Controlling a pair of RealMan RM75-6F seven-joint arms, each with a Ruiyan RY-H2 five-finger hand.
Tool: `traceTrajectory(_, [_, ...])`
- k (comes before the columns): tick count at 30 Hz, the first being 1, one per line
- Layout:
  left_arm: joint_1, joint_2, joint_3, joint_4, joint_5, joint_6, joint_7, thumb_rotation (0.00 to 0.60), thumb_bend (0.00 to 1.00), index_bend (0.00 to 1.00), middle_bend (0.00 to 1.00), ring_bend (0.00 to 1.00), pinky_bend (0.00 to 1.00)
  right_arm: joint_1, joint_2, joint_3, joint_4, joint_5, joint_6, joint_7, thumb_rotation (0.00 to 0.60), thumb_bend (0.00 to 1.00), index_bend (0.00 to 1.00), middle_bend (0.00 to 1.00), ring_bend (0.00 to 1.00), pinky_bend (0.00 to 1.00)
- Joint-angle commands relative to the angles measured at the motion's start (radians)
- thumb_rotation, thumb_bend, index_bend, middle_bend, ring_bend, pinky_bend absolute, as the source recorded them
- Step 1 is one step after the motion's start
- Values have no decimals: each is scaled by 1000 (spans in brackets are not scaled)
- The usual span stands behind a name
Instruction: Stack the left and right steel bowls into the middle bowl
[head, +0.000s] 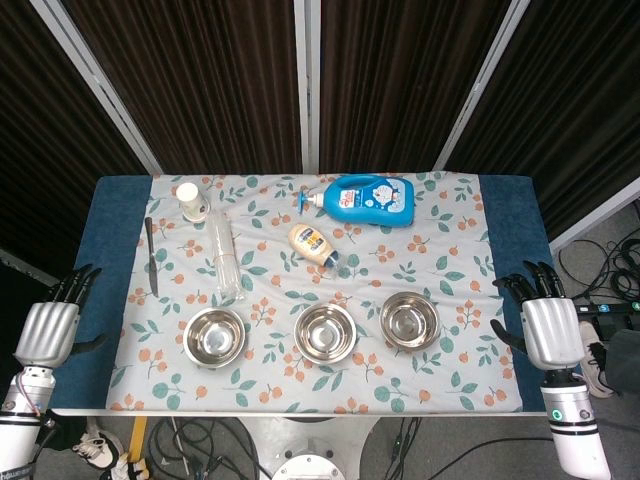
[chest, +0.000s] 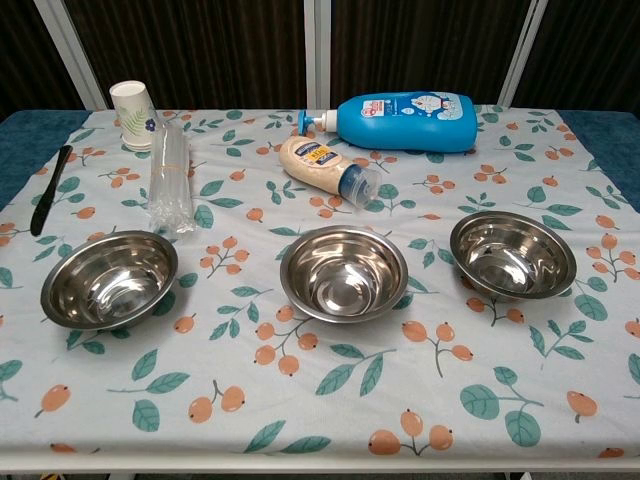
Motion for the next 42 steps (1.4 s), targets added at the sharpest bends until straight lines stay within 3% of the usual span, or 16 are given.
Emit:
traceTrajectory(1, [2, -1, 1, -5, -5, -2, 7, 600, 118, 115, 164, 117, 243, 0, -1, 1, 8, -3, -8, 16, 600, 100, 328, 332, 115, 115])
traceTrajectory(8, [5, 6, 10, -20, -7, -12, 20, 600, 117, 115, 164, 117, 243, 2, 26, -26, -27, -30, -49, -12, 600, 100, 327, 350, 146, 116])
traceTrajectory(17, [-2, 2, 16, -14, 0, -25, 15, 600, 118, 115, 164, 117, 243, 85, -15, -99, -15, -69, -267, -153, 600, 98, 369, 405, 195, 167])
traceTrajectory(27, [3, 4, 16, 12, 1, -22, -24, 600, 118, 115, 164, 117, 243, 159, -171, -99, 105, 18, -426, -279, 600, 99, 386, 410, 203, 172])
traceTrajectory(42, [-5, -17, 18, 75, 1, -45, -68, 600, 118, 115, 164, 117, 243, 201, -285, -77, 219, 77, -451, -329, 600, 106, 410, 426, 203, 173])
